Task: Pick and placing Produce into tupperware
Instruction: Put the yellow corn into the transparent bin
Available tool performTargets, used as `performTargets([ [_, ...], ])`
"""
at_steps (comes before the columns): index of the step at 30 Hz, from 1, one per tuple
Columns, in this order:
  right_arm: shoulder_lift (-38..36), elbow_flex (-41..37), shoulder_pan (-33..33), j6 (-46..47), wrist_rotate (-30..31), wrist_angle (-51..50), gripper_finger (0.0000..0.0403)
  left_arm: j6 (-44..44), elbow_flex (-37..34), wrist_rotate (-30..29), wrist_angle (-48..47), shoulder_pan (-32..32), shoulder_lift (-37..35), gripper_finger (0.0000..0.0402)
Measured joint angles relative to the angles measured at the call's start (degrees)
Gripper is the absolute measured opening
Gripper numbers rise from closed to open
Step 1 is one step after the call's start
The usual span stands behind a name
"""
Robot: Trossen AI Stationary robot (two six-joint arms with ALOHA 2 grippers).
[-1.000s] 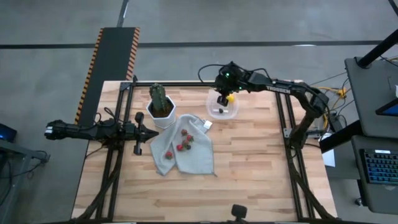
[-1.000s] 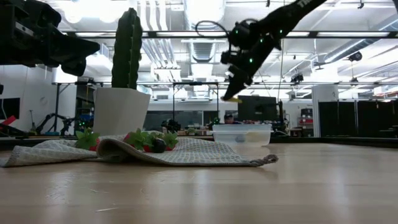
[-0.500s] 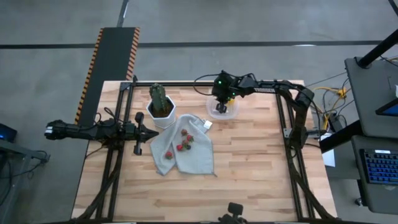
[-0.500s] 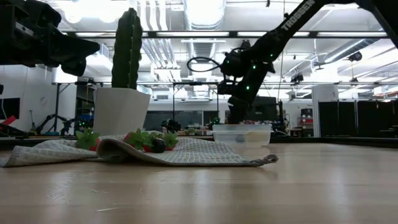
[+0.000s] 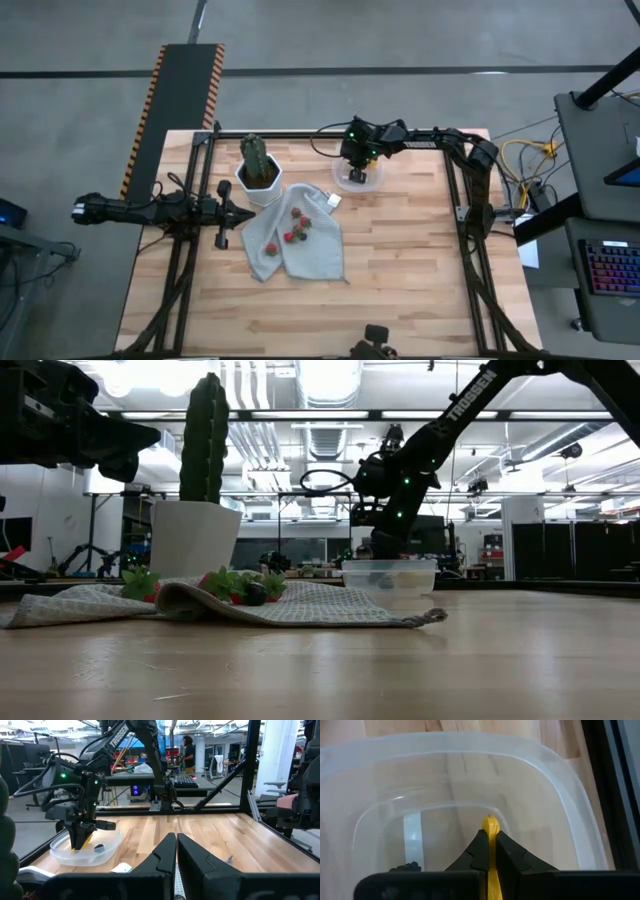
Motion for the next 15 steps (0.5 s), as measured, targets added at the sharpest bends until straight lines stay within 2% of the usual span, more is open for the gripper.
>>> performTargets([
  [15, -0.45, 0.11, 0.0, 1.13, -0.03, -0.04, 0.0086, -0.09, 0.0, 0.01, -0.01, 0.0, 0.0, 0.0],
])
